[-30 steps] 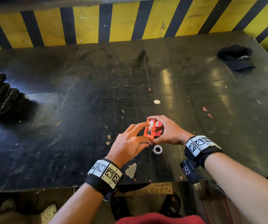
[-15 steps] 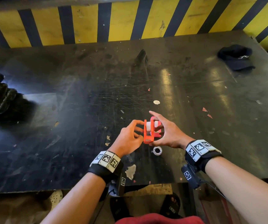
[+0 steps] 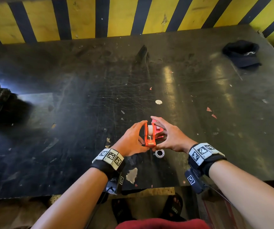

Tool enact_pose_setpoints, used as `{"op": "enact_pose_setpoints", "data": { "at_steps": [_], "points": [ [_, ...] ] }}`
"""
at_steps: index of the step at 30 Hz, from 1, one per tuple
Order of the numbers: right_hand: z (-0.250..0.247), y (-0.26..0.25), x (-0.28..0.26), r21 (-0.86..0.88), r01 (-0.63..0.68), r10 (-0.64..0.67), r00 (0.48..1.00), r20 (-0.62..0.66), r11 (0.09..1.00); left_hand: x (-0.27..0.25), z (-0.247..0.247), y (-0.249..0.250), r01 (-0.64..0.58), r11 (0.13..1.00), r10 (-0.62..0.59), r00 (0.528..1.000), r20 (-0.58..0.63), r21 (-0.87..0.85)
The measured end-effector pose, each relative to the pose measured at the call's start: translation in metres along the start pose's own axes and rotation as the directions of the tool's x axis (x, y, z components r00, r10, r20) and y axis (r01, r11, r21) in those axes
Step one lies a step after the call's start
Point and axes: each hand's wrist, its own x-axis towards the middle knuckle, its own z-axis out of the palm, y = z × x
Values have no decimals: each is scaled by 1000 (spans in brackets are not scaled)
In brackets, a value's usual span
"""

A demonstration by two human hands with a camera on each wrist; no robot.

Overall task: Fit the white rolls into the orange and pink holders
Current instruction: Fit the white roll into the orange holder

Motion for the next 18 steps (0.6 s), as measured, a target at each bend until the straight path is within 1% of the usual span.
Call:
{"op": "enact_pose_setpoints", "data": {
  "at_steps": [4, 7, 11, 14, 18],
  "points": [
    [2, 0, 5, 40, -32, 30, 998, 50, 999, 11, 1, -8, 14, 999, -14, 1000, -3, -44],
    [-1, 2, 13, 94, -60, 56, 997, 50, 994, 23, 4, -19, 12, 999, -12, 1000, -10, -47],
    [-6, 9, 20, 123, -97, 91, 994, 54, 988, 37, 8, -30, -7, 997, 8, 1000, 15, -70],
    [-5, 12, 25, 133, -114, 106, 992, 64, 984, 44, 9, -35, -27, 1000, 28, 1000, 10, -15],
    [-3, 15, 33, 143, -126, 116, 990, 75, 982, 49, 10, -39, -21, 999, 21, 1000, 7, 43]
  ]
}}
